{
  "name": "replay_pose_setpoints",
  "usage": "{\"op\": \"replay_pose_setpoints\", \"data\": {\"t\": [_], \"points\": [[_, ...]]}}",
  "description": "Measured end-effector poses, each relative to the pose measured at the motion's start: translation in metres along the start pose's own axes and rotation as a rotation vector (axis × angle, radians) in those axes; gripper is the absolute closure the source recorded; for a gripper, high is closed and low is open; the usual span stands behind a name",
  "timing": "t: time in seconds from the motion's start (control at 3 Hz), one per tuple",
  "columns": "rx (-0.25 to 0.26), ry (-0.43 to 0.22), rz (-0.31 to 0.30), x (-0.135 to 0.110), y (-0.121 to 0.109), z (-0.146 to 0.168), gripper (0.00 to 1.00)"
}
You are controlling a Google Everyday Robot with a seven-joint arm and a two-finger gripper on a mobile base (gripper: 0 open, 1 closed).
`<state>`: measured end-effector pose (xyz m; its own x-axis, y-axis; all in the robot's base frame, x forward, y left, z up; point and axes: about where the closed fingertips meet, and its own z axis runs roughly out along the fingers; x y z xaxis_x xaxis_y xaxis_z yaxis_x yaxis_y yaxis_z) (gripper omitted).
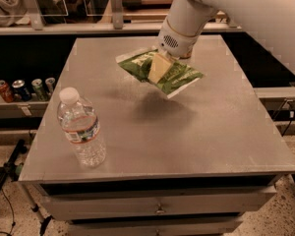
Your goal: Pick green jalapeno chip bag
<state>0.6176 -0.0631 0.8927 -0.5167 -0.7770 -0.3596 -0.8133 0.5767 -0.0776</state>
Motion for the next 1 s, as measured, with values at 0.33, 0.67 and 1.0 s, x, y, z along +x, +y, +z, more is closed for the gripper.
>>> {"op": "replay_pose_setpoints", "data": {"t": [0.33,0.67,1.0], "points": [[-0.015,-0.022,-0.058,-0.004,-0.004,-0.026,1.00],[-0.022,-0.046,-0.110,-0.005,-0.012,-0.049,1.00],[-0.025,-0.064,-0.142,-0.005,-0.017,-0.063,1.00]]}}
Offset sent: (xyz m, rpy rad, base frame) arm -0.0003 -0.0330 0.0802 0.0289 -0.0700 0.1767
